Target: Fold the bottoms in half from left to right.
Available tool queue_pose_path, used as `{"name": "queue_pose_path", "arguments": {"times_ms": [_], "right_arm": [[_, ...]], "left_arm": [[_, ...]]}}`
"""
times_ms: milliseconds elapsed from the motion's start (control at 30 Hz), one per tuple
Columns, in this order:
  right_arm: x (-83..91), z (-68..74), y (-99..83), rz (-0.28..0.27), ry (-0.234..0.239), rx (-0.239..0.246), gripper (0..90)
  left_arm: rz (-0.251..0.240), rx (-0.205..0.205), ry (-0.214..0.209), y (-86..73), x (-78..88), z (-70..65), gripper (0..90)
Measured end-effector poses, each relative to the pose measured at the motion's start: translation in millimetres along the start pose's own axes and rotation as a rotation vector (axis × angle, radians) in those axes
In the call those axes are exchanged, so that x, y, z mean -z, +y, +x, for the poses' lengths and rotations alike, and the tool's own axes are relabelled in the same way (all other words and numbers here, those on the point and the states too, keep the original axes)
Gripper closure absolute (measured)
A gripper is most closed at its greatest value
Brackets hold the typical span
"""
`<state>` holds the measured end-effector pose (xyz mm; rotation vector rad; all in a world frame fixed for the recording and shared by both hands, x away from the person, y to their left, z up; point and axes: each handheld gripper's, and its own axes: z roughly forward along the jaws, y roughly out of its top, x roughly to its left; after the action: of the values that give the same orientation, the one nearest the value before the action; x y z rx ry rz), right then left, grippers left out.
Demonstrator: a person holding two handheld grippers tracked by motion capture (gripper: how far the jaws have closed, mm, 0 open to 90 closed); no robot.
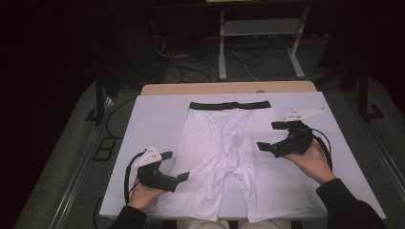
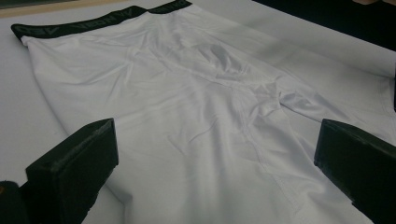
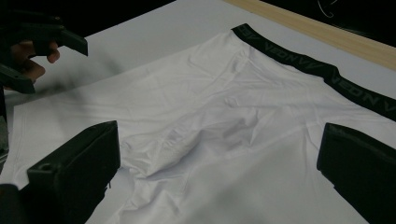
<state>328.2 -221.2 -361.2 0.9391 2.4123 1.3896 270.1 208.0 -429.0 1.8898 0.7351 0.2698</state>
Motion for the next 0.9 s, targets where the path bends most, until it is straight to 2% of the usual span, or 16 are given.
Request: {"name": "queue_pose_path", "arguments": {"times_ms": [900], "right_arm": [[-37.1, 4.2, 26.9, 0.015, 0.038, 0.024, 0.0]], "left_arm": [[-0.001, 0.002, -0.007, 0.0, -0.4, -0.6, 0.0]]}}
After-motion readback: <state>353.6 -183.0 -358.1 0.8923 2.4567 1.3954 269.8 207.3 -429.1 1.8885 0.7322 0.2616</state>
